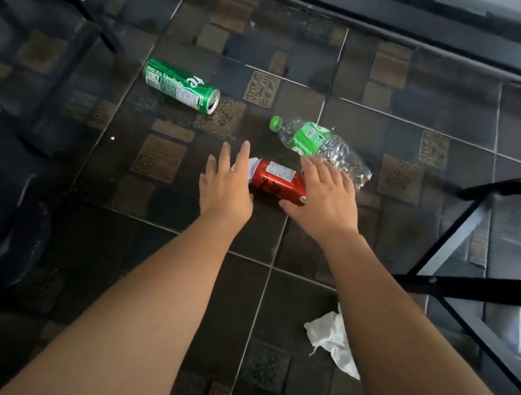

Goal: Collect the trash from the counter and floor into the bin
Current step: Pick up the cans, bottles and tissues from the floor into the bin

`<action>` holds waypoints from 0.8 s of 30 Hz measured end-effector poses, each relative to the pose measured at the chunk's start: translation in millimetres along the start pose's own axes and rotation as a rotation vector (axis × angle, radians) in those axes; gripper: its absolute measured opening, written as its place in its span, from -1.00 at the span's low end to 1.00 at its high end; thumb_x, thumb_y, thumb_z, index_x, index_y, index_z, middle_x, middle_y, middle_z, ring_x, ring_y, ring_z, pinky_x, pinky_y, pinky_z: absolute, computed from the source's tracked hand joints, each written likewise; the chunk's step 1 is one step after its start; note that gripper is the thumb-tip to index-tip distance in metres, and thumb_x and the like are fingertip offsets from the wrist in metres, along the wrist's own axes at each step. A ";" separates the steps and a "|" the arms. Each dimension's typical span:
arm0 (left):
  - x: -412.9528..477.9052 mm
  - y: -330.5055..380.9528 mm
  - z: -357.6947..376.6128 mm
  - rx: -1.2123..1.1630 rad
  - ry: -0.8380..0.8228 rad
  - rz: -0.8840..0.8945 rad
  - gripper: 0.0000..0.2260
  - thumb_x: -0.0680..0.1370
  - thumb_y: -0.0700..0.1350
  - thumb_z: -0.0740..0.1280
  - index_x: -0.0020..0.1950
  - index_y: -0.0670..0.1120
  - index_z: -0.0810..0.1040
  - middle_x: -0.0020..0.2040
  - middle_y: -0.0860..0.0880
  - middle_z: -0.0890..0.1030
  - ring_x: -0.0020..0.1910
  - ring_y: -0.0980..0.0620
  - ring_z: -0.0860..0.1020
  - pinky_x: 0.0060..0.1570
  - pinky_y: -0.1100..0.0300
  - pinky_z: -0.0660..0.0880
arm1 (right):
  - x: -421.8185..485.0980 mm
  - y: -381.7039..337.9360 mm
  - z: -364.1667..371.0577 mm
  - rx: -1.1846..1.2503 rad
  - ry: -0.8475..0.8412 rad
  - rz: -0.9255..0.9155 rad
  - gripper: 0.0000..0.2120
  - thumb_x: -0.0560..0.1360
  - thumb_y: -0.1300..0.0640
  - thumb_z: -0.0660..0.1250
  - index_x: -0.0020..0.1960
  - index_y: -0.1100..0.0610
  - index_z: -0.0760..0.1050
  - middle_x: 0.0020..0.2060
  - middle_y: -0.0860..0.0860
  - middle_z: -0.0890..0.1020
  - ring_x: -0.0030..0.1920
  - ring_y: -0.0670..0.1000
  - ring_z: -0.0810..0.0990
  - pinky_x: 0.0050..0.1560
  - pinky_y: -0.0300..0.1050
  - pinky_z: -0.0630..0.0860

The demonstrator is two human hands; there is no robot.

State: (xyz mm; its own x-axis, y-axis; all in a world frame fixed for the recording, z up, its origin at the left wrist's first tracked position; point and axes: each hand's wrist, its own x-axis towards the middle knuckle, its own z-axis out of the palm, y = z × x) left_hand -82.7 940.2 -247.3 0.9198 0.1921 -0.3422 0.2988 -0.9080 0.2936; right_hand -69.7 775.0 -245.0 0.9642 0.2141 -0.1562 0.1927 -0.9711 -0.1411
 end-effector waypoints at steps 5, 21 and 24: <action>23.4 -5.8 6.6 -0.012 -0.084 0.064 -0.41 0.57 -0.13 0.37 0.56 0.04 0.23 0.54 -0.14 0.25 0.46 -0.20 0.28 0.26 -0.07 0.39 | 8.3 -10.7 20.1 -0.158 -0.011 -0.034 -0.36 0.48 -0.14 0.35 0.47 0.08 0.27 0.32 0.05 0.50 0.36 0.12 0.38 0.39 0.06 0.17; -18.9 -58.0 -37.5 -0.414 0.161 -0.064 -0.72 0.61 -0.12 0.30 0.32 -0.06 0.55 0.17 -0.13 0.64 0.16 -0.15 0.57 -0.08 0.16 0.37 | -22.2 -52.0 -3.5 0.325 0.012 0.255 -0.40 0.44 -0.07 0.43 0.39 0.07 0.30 0.23 0.12 0.47 0.22 0.18 0.42 0.19 0.11 0.43; -36.9 -69.1 -70.2 -0.461 0.231 -0.039 -0.70 0.61 -0.10 0.29 0.35 -0.05 0.54 0.21 -0.13 0.62 0.19 -0.17 0.55 -0.01 0.13 0.41 | -24.8 -79.1 -26.4 0.435 0.072 0.257 -0.39 0.43 -0.06 0.45 0.39 0.05 0.30 0.24 0.10 0.45 0.22 0.15 0.46 0.20 0.10 0.49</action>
State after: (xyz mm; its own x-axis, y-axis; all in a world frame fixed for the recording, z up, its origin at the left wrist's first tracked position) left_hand -119.4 1021.9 -192.4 0.9225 0.3468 -0.1696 0.3668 -0.6499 0.6656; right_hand -104.1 843.7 -204.2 0.9837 -0.0486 -0.1732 -0.1308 -0.8541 -0.5033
